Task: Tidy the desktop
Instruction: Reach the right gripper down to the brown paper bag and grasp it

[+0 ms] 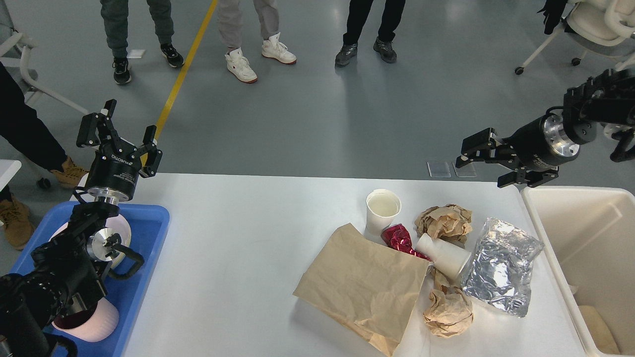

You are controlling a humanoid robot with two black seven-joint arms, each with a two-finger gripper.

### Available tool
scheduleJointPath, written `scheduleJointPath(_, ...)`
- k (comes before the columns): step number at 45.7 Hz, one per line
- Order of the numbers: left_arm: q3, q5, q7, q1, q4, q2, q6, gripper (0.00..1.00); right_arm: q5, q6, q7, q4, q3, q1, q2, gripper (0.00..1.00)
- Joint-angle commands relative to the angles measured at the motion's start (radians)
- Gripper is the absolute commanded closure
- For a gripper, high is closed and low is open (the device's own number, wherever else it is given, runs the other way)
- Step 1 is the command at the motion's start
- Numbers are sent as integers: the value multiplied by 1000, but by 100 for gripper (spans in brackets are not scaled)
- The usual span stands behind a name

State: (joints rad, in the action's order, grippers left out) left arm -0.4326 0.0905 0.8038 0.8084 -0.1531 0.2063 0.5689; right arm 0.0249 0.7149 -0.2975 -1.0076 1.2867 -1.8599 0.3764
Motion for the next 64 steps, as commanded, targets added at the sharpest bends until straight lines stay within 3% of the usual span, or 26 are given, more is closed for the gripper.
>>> scheduleJointPath(1, 0, 0, 0, 0, 1, -1, 0, 4, 0, 161, 0, -46, 11, -79, -57, 0)
scheduleJointPath(5, 0, 0, 0, 0, 0, 1, 0, 4, 1, 245, 0, -62, 11, -146, -93, 0)
scheduleJointPath(17, 0, 0, 0, 0, 0, 1, 0, 4, 6, 245, 5, -86, 5, -232, -165, 0)
scheduleJointPath(31, 0, 0, 0, 0, 1, -1, 0, 4, -2, 245, 6, -71, -46, 19, -183, 0)
scheduleJointPath(44, 0, 0, 0, 0, 1, 1, 0, 4, -2, 9, 12, -57, -170, 258, -178, 0)
scheduleJointPath(51, 0, 0, 0, 0, 0, -1, 0, 4, -2, -132, 67, -28, -182, 357, -182, 0)
scheduleJointPath(57, 0, 0, 0, 0, 0, -1, 0, 4, -2, -172, 115, 6, -201, 409, -182, 0)
scheduleJointPath(64, 0, 0, 0, 0, 0, 1, 0, 4, -2, -172, 123, 27, -244, 439, -178, 0)
